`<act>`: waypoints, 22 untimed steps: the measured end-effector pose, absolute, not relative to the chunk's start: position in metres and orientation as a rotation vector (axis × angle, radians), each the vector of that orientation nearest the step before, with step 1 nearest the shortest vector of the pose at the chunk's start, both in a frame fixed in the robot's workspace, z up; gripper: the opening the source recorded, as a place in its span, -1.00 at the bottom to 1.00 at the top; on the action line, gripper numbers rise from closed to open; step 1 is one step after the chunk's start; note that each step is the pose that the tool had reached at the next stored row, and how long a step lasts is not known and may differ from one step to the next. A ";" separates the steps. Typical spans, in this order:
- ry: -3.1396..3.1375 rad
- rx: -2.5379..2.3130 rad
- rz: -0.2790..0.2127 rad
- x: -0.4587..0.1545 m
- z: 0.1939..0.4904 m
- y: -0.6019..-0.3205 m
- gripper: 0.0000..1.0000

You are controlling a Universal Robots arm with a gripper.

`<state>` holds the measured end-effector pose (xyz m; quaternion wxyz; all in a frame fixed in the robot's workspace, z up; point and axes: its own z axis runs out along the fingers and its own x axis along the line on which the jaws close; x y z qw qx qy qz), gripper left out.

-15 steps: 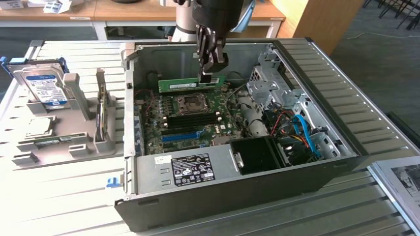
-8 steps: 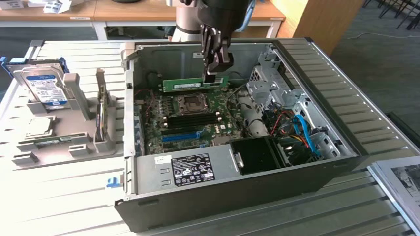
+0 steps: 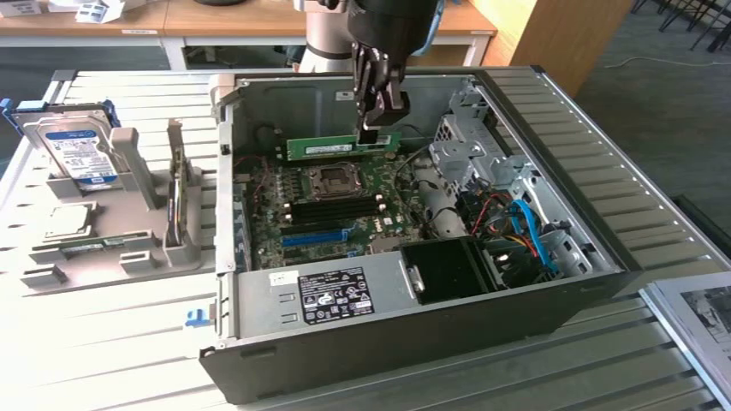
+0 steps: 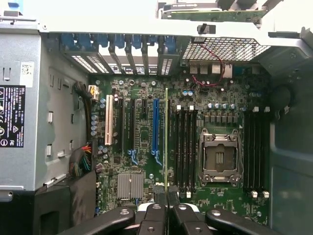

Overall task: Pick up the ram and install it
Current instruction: 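Pick up the ram and move it above insertion slot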

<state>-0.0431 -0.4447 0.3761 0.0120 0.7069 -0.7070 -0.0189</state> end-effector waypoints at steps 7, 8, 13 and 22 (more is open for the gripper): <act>-2.204 2.204 -0.059 -0.043 0.376 -0.440 -0.76; -2.204 2.204 -0.059 -0.043 0.376 -0.439 -0.76; -2.204 2.204 -0.059 -0.043 0.375 -0.435 -0.76; -2.204 2.204 -0.059 -0.043 0.374 -0.426 -0.76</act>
